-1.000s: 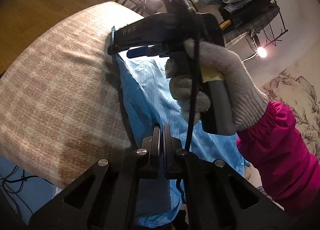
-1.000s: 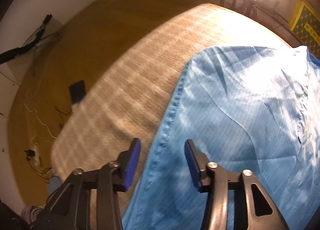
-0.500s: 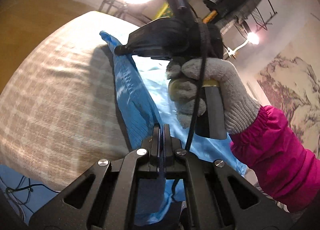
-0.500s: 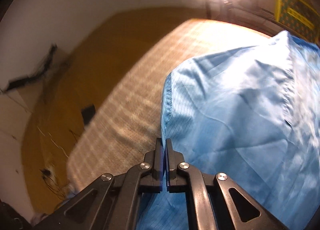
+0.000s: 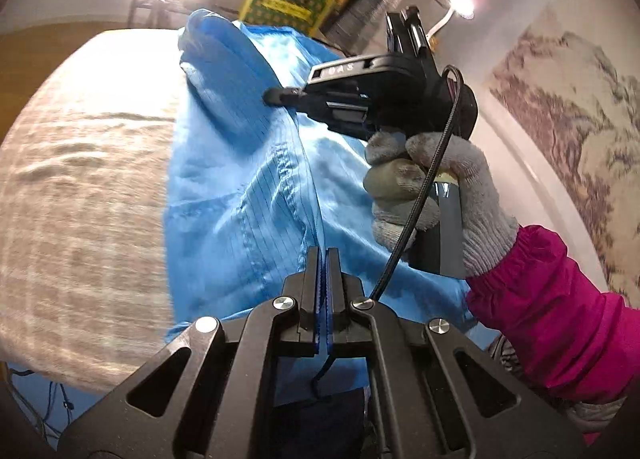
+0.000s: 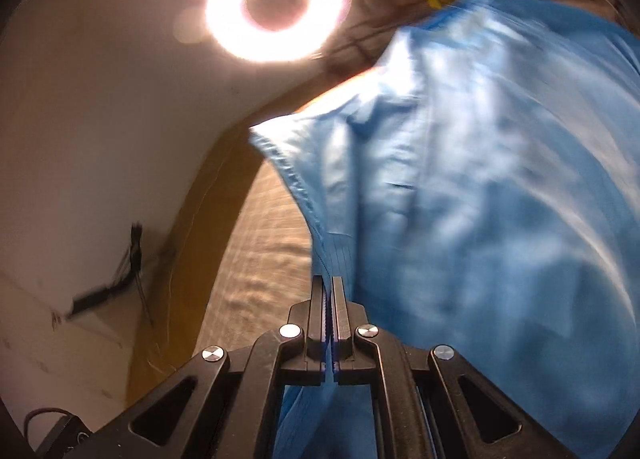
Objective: Fold large clothes
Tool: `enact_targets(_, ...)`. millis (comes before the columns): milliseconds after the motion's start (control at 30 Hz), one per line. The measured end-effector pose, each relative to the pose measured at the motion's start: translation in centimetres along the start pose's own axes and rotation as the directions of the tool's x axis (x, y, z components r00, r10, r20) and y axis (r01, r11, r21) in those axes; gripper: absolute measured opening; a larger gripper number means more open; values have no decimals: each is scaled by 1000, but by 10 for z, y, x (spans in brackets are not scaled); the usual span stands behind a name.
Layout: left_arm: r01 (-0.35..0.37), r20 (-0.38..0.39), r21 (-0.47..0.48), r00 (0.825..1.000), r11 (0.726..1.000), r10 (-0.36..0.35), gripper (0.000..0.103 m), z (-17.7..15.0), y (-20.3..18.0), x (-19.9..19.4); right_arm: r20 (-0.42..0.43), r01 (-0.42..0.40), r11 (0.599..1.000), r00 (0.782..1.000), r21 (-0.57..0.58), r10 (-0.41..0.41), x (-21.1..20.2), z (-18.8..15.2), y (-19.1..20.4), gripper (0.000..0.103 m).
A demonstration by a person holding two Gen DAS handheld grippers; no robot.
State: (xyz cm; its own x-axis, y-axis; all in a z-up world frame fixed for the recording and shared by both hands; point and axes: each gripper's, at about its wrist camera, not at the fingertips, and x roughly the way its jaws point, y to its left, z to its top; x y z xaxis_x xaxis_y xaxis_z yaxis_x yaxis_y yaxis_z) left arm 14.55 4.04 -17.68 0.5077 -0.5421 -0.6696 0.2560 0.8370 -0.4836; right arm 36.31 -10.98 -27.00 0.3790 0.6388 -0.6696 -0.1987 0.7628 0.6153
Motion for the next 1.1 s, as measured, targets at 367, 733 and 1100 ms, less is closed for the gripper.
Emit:
enact_targets(367,-16,-85,51,996,999,20,0,-12,-23,30,-42,76,997,996,-5,-76,6,-2,-27,12)
enact_targets(733,-41,-194,-6,980,999,39,0,-41,2,58,-49,144,839,979,-525,-199,29,27,91,45)
enact_targets(1100,-37,-197,-33,980,999,30,0,-33,10,59,-86,260,595,868,-761,-489,163,2,139,59)
